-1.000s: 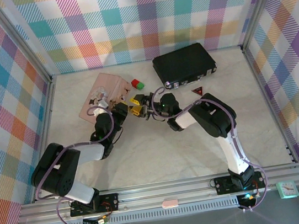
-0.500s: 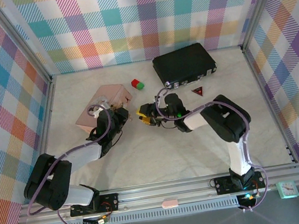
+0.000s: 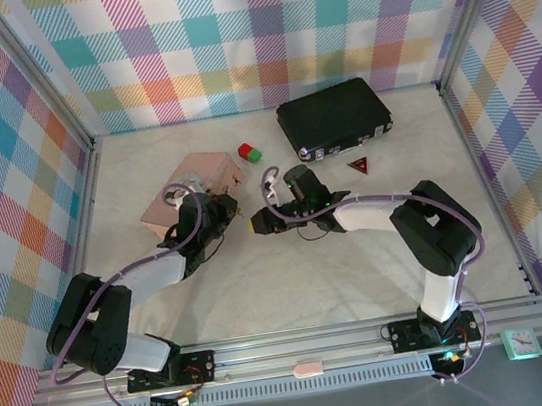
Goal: Unlock the padlock with the key
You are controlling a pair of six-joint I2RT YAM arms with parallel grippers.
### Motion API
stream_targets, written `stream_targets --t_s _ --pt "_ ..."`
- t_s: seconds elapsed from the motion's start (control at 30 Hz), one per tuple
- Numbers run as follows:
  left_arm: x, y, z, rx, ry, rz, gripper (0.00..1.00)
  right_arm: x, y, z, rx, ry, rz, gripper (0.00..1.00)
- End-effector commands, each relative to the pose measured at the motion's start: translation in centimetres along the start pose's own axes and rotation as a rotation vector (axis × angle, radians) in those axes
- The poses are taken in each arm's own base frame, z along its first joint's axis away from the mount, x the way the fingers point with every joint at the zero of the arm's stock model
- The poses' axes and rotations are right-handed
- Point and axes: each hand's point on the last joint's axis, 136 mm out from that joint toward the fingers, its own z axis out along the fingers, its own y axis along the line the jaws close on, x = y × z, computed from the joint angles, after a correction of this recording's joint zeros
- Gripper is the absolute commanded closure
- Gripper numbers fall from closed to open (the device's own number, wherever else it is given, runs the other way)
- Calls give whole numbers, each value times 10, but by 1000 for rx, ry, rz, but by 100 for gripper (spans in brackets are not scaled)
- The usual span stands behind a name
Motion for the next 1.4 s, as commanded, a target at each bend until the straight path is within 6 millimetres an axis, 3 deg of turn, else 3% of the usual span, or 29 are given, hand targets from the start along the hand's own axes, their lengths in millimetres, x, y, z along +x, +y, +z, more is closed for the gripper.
stream_targets --t_s 0.0,0.33,0.77,1.17,1.37 --pt "-4 -26 0 78 6 -3 100 -5 7 5 43 -2 -311 63" --pt "0 -30 -1 100 32 -17 100 -24 -3 12 101 -86 -514 65" --pt "1 -34 -8 112 41 -19 100 -45 3 19 98 -155 -533 70" --pt "6 -36 -12 117 67 -19 100 -54 0 19 137 -187 -504 92" --pt "10 -35 -15 136 82 58 100 -56 14 11 84 -156 -427 100"
